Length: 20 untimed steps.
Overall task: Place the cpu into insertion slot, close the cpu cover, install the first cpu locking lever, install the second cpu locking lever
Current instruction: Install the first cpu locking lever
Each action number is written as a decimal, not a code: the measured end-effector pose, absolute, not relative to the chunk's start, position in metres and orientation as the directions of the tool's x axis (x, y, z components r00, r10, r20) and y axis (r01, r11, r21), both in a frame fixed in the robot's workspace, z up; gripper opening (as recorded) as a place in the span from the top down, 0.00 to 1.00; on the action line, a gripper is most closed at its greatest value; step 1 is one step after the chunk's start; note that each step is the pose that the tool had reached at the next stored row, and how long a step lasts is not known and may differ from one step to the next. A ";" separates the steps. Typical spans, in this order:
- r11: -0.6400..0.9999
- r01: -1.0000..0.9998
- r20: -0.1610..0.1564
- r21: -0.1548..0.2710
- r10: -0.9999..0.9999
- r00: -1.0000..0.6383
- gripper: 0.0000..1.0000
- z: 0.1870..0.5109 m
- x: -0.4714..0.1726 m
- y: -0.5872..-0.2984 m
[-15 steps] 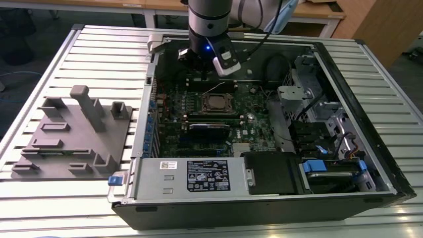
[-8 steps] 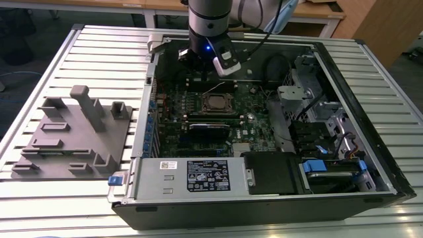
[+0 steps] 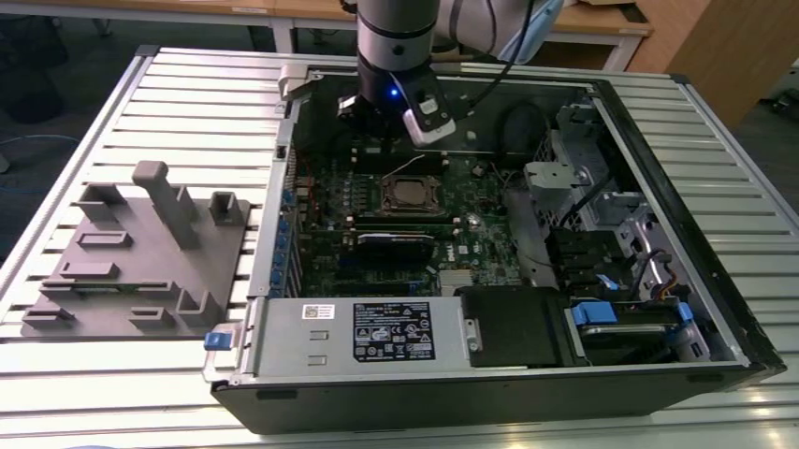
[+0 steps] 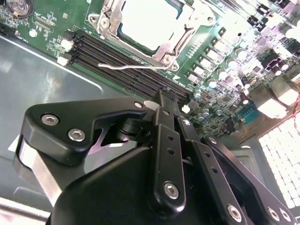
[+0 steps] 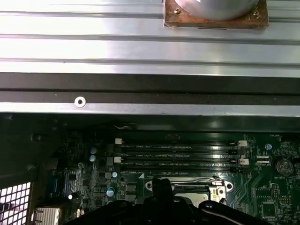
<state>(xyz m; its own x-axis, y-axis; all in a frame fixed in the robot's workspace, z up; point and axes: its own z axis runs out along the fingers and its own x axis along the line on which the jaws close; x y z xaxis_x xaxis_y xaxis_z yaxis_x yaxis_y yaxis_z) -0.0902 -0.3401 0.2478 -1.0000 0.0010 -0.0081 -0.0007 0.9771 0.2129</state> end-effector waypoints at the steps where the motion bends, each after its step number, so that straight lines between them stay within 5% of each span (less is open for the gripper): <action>1: 0.978 -0.001 -0.008 0.211 0.001 -1.000 0.89 0.247 -0.090 -0.340; 20: 0.982 -0.001 -0.008 0.189 0.001 -1.000 0.89 0.236 -0.083 -0.338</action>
